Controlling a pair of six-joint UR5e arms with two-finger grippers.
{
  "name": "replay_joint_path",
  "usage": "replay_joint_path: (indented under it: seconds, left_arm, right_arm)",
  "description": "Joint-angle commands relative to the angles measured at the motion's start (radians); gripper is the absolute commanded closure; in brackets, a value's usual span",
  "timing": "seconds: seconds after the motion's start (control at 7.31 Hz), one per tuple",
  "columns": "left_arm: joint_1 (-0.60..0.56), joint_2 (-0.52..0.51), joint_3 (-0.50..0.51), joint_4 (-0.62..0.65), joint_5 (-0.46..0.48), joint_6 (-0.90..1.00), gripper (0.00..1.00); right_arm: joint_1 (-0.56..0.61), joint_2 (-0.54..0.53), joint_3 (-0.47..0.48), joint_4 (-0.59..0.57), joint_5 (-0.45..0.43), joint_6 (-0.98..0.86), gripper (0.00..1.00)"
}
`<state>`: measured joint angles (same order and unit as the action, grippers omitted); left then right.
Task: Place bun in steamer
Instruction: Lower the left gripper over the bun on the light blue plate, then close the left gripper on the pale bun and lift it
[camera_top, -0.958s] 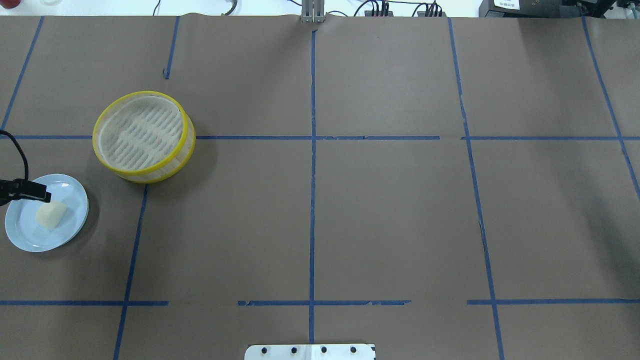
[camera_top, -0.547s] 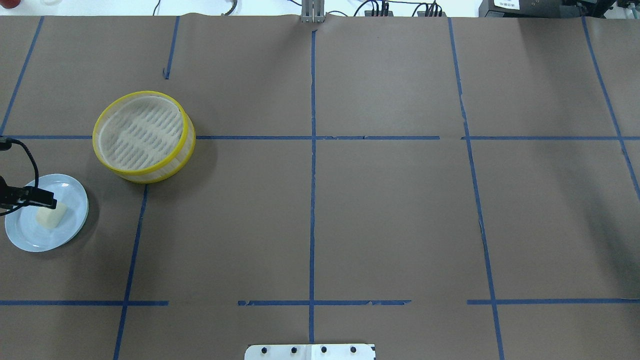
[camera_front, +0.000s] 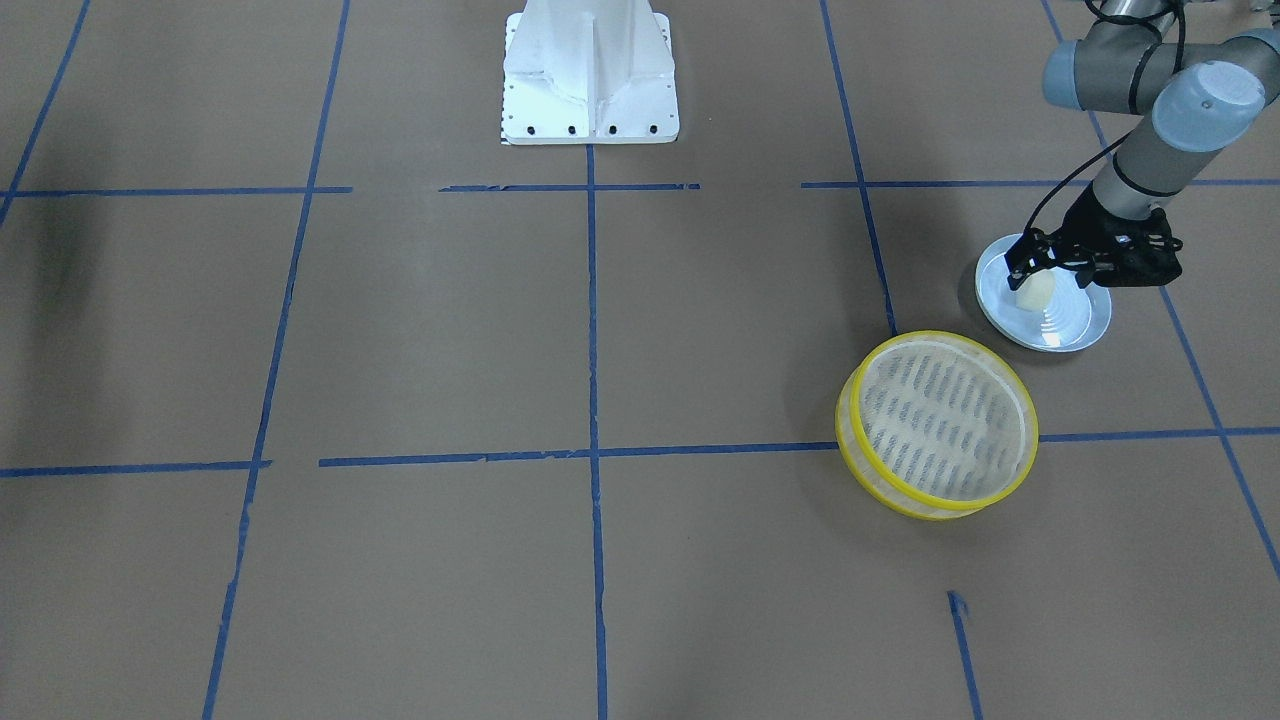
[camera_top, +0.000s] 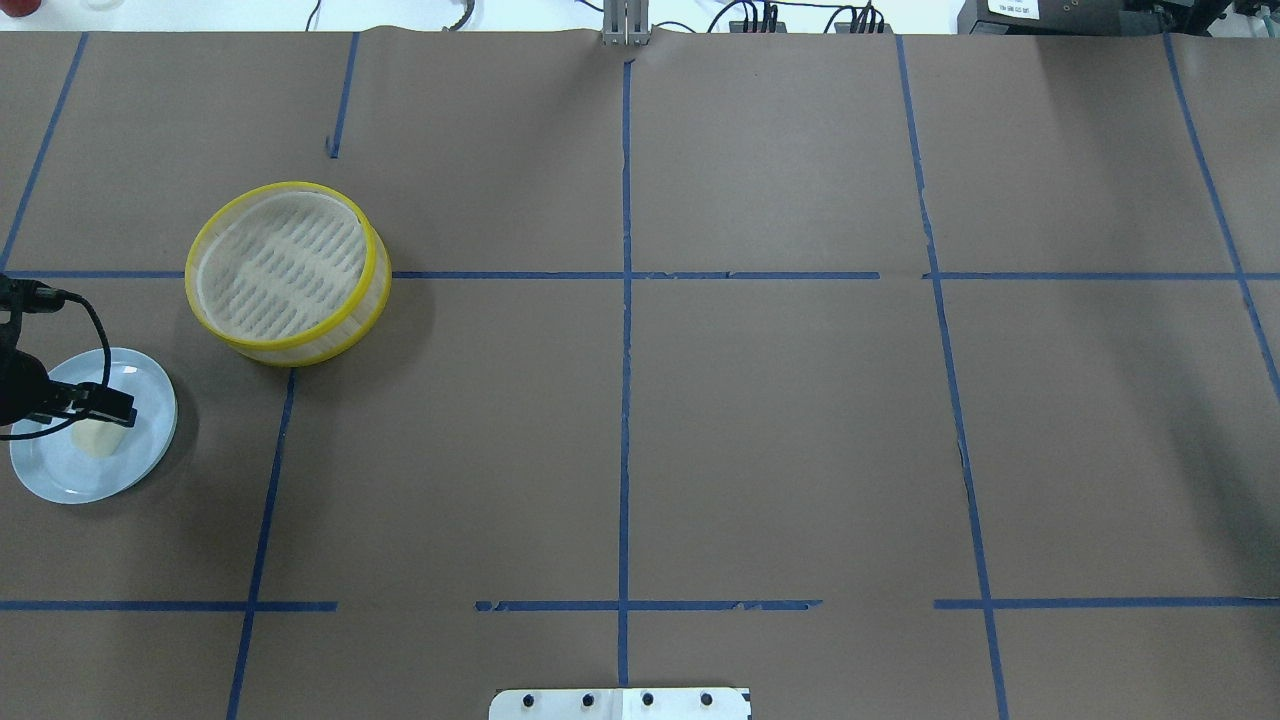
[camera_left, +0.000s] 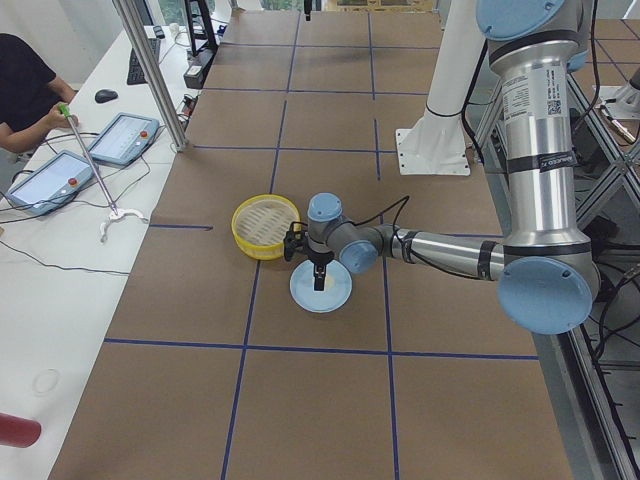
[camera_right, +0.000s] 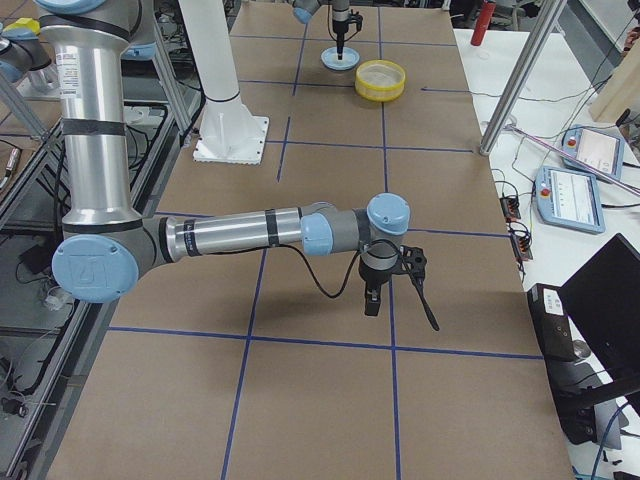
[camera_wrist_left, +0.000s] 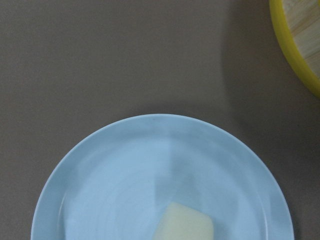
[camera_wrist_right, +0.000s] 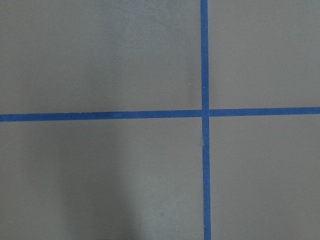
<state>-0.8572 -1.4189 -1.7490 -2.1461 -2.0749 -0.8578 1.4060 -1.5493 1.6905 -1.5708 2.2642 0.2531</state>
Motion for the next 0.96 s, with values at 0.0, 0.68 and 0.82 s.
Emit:
replay_joint_path:
  seconds: [0.0,0.68,0.82]
  left_arm:
    - [0.02,0.005,0.0,0.0,-0.001,0.009,0.0]
    - [0.02,0.008,0.012,-0.001,-0.002,0.051,0.18]
    - [0.02,0.006,0.013,-0.001,-0.005,0.051,0.3]
  right_arm:
    - [0.001,0.0,0.0,0.0,0.0,0.0,0.0]
    - [-0.001,0.0,0.0,0.0,0.0,0.0,0.0]
    - [0.001,0.0,0.0,0.0,0.0,0.0,0.0]
